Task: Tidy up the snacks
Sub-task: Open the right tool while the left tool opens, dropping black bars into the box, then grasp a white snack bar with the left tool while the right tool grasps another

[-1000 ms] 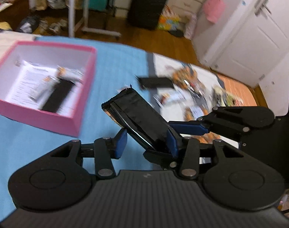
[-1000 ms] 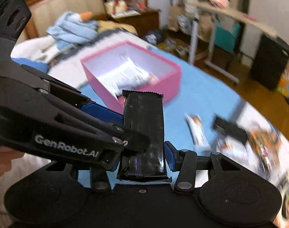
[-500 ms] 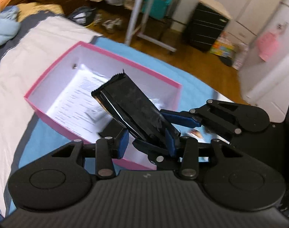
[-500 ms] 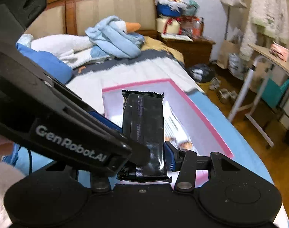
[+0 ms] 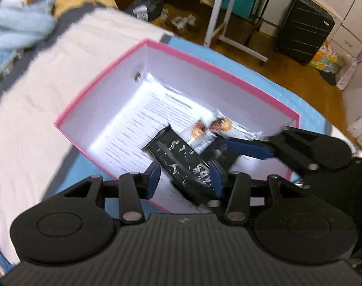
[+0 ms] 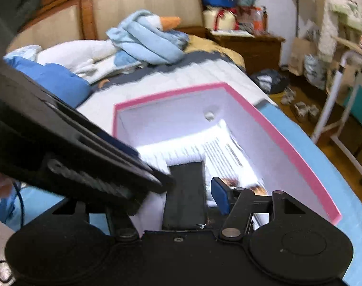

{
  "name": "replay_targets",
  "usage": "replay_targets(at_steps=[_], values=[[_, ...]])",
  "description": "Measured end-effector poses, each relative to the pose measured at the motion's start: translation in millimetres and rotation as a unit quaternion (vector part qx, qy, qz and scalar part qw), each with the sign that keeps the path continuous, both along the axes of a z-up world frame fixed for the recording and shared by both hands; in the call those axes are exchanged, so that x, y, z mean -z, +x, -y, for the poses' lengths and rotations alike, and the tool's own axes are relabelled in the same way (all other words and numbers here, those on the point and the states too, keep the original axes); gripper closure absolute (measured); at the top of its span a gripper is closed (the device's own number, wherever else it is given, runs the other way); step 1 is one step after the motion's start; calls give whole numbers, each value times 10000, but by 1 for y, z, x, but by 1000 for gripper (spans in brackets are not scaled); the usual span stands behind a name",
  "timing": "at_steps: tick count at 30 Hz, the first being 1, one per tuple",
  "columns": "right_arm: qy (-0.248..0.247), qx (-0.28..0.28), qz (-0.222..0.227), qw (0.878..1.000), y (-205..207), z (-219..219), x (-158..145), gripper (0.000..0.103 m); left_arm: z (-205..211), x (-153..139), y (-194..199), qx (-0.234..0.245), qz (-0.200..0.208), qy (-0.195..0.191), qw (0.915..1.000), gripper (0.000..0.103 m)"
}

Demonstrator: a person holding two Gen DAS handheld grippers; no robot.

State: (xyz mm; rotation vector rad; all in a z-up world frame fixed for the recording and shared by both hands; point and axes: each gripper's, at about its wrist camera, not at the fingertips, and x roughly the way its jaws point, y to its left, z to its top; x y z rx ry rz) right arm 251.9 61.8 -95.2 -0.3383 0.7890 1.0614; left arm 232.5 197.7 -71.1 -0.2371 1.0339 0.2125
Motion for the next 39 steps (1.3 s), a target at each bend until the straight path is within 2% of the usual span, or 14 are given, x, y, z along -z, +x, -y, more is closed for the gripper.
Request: replay_targets(at_steps=[2, 6, 9, 14, 20, 23, 28, 32, 35, 37, 39], values=[[21, 103, -16, 9999, 0, 12, -4, 38, 4, -4, -4, 53, 48, 136, 9999, 58], [327, 273, 80, 9991, -8, 49, -27, 38, 6, -20, -17, 183, 187, 29, 9997, 57], [421, 511, 201, 9976, -15, 80, -46, 38, 16, -37, -28, 333, 369, 89, 9987, 54], [77, 828, 389, 9958, -32, 132, -67, 38, 46, -70, -44, 883, 661, 100, 9938, 48], [76, 1244, 971, 9874, -62, 193, -83, 38, 90, -98, -62, 1778, 1017, 29, 9788, 48], [-201, 1440, 938, 9849, -70, 215, -89, 38, 111, -103, -65, 2064, 1159, -120, 9715, 48], [-1210, 1390, 914, 9786, -76, 233, -96, 35, 154, -87, -50, 2513, 1006, -542, 9611, 43], [-1533, 1553, 459, 9748, -64, 250, -81, 30, 188, -57, -26, 2630, 707, -785, 9590, 43], [-1355, 1865, 259, 9727, -54, 267, -56, 25, 205, -29, -6, 2632, 506, -893, 9593, 38], [-1071, 2043, 116, 9730, -45, 277, -36, 18, 215, -7, 4, 2498, 392, -622, 9655, 36], [-823, 2219, 212, 9714, -40, 286, -16, 17, 225, 11, 12, 2475, 349, -206, 9680, 32]])
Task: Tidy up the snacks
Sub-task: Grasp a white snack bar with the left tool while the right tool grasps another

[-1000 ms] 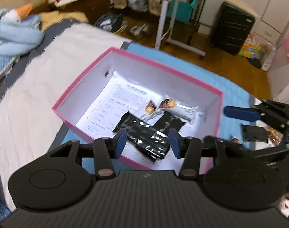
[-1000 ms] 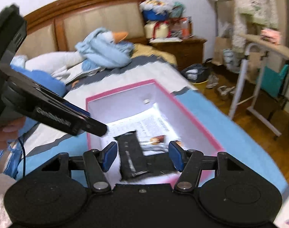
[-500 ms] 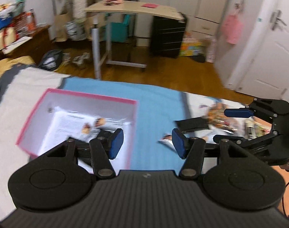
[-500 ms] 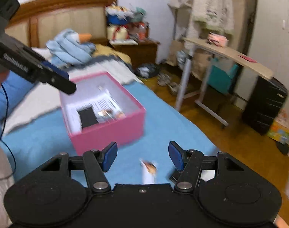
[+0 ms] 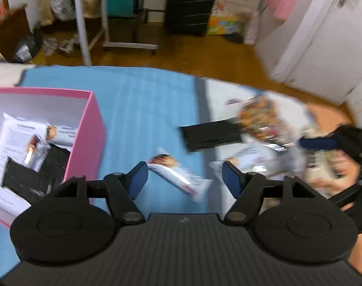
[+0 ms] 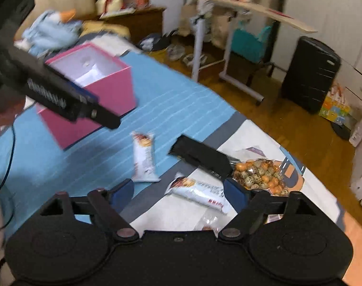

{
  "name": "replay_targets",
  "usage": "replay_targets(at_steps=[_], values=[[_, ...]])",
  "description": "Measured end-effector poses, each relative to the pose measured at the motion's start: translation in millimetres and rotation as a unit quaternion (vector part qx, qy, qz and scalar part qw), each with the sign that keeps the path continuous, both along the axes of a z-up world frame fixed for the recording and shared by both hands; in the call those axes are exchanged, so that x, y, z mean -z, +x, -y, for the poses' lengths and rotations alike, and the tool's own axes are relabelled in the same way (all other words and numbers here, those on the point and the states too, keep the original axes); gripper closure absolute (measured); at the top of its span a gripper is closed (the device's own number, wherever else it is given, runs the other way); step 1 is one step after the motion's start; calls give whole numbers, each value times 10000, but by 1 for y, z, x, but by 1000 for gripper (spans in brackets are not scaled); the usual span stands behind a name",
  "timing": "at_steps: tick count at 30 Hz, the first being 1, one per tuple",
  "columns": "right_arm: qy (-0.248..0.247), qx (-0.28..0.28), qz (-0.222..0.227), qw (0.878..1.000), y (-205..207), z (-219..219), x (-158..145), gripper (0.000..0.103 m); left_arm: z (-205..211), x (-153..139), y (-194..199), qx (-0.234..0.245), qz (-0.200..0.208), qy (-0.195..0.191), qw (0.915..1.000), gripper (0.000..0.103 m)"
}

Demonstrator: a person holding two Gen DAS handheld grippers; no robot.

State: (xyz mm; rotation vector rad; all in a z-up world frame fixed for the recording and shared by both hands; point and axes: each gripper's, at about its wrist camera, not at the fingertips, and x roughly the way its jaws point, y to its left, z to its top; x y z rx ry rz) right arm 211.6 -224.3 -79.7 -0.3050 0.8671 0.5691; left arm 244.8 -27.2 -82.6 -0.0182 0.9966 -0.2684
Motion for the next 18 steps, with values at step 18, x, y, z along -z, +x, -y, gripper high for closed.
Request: replay_targets(at_steps=[18], values=[[-1459, -1943, -272, 9697, 47, -12, 85, 43, 7, 105, 37, -994, -651, -475, 9918, 26]])
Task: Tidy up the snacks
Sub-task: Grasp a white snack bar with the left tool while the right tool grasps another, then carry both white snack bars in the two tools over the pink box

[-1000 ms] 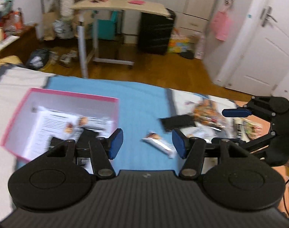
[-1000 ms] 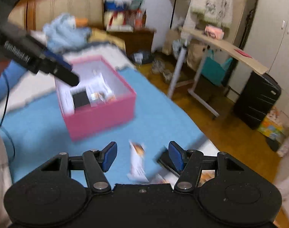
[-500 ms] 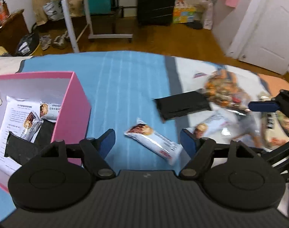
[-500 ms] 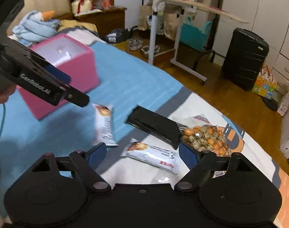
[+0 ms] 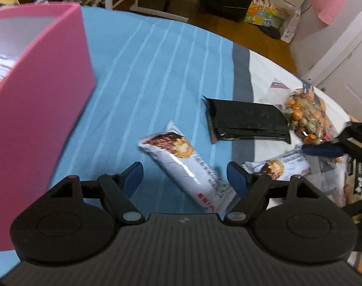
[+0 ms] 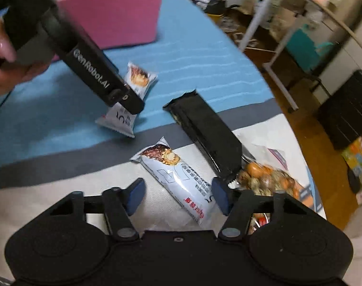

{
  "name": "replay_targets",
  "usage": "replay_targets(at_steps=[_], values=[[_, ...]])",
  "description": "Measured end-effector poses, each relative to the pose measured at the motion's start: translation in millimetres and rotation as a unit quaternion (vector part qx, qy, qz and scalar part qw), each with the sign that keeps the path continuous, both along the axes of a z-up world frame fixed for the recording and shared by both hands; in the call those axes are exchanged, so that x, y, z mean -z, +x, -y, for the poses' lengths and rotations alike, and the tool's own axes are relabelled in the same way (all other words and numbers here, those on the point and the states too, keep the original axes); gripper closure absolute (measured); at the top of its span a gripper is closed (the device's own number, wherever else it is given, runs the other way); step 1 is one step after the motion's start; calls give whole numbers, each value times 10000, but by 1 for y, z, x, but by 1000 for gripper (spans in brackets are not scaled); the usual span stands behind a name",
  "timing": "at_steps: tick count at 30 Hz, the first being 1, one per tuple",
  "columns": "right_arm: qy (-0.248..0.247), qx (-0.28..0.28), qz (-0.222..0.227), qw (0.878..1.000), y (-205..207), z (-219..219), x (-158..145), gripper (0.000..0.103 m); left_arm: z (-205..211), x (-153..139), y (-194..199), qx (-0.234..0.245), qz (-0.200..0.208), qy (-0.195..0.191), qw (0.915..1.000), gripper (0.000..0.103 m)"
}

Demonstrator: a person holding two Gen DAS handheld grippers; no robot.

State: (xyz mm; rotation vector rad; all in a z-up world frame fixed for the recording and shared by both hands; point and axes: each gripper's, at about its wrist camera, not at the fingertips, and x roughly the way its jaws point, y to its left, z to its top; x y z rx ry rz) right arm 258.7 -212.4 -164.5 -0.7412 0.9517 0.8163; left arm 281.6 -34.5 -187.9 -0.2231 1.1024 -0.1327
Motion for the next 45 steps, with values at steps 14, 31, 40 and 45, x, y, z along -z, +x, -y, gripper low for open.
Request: replay_targets(at_steps=[14, 31, 40, 45], values=[[658, 1226, -383, 9895, 18, -16, 1, 59, -3, 7, 3, 283, 244, 392, 9985, 54], [1298, 1788, 93, 9752, -4, -21, -14, 67, -9, -6, -11, 372, 639, 557, 9957, 72], [1508, 2883, -514, 9442, -8, -17, -24, 67, -22, -35, -33, 599, 452, 418, 9963, 72], [1633, 3105, -768, 9333, -26, -14, -25, 67, -28, -46, -55, 785, 551, 337, 9948, 72]])
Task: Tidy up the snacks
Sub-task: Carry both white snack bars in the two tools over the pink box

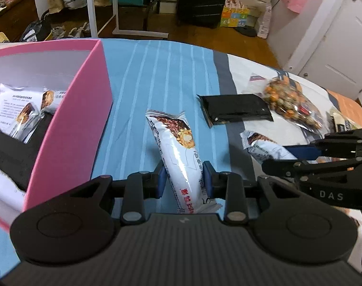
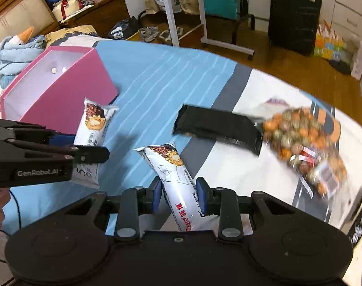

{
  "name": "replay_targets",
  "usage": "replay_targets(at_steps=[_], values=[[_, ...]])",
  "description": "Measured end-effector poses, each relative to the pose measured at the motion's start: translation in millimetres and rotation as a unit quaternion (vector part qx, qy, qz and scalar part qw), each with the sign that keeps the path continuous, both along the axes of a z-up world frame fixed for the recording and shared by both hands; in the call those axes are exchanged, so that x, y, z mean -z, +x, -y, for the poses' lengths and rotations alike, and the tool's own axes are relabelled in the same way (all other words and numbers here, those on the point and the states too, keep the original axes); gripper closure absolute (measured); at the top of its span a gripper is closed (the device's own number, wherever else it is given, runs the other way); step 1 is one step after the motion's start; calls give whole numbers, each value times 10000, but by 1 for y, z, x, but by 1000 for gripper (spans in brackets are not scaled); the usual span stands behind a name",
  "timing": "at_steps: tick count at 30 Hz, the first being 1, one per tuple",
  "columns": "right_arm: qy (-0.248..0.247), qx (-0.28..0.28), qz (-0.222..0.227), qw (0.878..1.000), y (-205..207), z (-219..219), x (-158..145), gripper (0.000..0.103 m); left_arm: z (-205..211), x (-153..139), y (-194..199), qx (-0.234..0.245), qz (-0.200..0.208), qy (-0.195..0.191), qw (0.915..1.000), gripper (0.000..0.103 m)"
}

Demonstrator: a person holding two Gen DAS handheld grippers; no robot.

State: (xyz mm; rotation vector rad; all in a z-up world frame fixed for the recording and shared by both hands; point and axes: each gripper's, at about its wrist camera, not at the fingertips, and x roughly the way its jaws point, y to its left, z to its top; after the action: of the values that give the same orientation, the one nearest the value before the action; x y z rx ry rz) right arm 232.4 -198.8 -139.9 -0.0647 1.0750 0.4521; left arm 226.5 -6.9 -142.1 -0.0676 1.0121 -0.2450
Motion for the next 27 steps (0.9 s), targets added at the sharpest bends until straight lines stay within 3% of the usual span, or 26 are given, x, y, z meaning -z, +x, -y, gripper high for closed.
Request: replay_targets(at_steps=[13, 19, 27], values=[[103, -634, -379, 9972, -56, -35, -41, 67, -24, -24, -70, 207, -534, -297, 9979, 72], [433, -935, -645, 9926, -65, -51, -64, 67, -54, -52, -96, 1, -463, -386, 9982, 72], [612, -1696, -473, 9825, -55, -99, -107, 67, -105, -92, -97, -234, -209, -566, 9979, 72]])
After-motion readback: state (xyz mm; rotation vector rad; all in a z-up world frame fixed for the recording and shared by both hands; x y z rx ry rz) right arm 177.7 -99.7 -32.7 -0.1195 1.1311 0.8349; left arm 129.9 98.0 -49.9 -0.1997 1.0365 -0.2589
